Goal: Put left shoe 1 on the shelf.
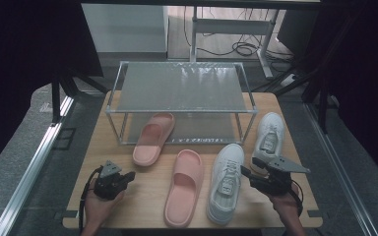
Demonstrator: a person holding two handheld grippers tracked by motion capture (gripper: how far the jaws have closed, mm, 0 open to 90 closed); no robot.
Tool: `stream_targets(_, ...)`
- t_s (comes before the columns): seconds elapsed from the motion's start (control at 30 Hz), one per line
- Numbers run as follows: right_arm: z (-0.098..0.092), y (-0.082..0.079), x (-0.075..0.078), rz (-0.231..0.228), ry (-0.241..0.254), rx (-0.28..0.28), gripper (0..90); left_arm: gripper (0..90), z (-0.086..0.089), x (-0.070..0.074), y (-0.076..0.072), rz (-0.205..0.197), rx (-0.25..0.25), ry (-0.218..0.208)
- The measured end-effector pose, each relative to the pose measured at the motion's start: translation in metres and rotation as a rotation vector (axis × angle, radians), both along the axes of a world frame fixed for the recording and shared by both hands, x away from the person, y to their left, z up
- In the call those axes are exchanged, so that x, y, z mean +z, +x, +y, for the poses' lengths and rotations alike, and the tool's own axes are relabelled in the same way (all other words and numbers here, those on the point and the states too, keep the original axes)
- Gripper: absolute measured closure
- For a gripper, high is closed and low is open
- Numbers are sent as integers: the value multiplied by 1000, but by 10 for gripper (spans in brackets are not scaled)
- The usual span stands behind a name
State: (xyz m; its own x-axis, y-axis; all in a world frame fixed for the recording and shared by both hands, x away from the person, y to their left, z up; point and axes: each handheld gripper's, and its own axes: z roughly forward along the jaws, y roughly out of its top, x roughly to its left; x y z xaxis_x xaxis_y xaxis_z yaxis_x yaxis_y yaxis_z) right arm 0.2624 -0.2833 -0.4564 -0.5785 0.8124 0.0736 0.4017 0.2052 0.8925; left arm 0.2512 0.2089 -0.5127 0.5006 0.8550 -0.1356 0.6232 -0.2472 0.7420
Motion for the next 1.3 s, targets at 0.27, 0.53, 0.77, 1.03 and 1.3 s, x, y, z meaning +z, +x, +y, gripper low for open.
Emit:
stream_targets(0.27, 2, 0, 0, 3, -3, 3, 418, 900, -6, -6, 2, 17, -20, 13)
stream_targets(0.53, 1, 1, -1, 3, -3, 0, 417, 900, -14, -8, 16, 29, -29, 37)
stream_targets(0.77, 0, 0, -1, 0, 1, -4, 417, 900, -18, -11, 23, 33, -27, 58)
stream_targets(1.03, 1, 1, -1, 2, -8, 0, 417, 900, -22, -9, 29, 34, -41, 67)
stream_targets(1.3, 1, 0, 0, 2, -5, 2, 417, 900, -23, -12, 37, 45, -27, 68)
